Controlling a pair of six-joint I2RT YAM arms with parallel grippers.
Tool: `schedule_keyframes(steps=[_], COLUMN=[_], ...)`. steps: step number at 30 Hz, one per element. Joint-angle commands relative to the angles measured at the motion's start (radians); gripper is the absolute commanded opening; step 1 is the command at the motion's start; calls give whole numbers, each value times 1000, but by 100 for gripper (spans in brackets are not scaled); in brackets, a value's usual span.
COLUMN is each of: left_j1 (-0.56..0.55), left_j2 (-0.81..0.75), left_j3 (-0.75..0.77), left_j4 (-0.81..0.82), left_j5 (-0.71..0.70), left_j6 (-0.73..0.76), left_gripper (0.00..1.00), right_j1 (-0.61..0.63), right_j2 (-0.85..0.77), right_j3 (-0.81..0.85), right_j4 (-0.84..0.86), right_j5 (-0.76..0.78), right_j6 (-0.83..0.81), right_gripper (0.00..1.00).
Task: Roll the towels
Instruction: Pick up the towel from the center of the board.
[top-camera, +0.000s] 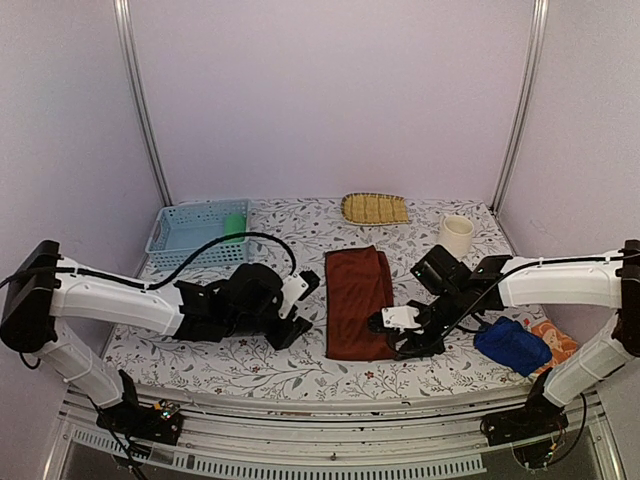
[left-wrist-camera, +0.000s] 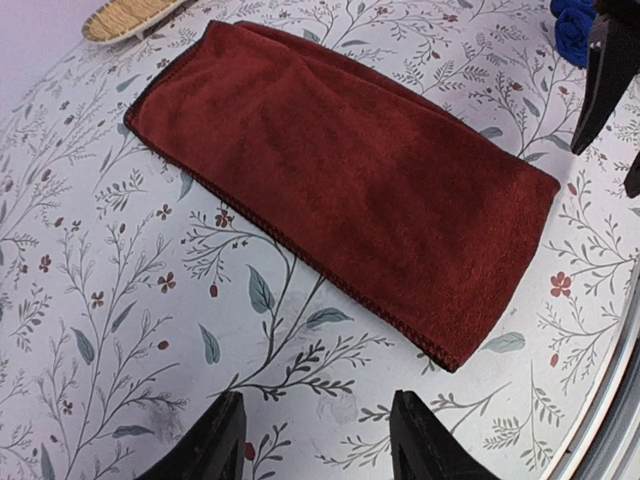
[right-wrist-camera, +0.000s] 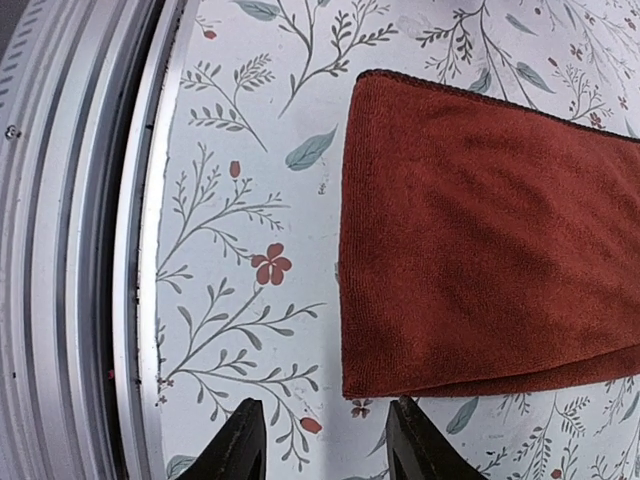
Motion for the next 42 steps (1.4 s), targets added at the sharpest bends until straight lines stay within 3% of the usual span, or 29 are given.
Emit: schedule_keyframes(steps=[1,17,26,30,35,42], left_j1=[9,8,8,3,-20,-107], left_j2=[-69,-29,-40,-75,-116,-101], left_j3=[-58,-54,-43,-50,-76,-118], left_j4=[28,13,-10,-21,16,125], left_j5=[-1,-9,7,37,78,91], left_j6=[-25,-35,-35,-16,31,154], left_gripper=[51,54,55,56,57,59], right_j1=[32,66,68,68,69,17], right_j2=[57,173,223,260,280,279], right_j3=[-10,3,1,4,-1,83], right_j4=[100,160,133,108,92,-32], right_j5=[124,139,136,156,132,-102], right_j6=[-34,-32,-17,-7,9,23], right_gripper=[45,48,44,38,21,12])
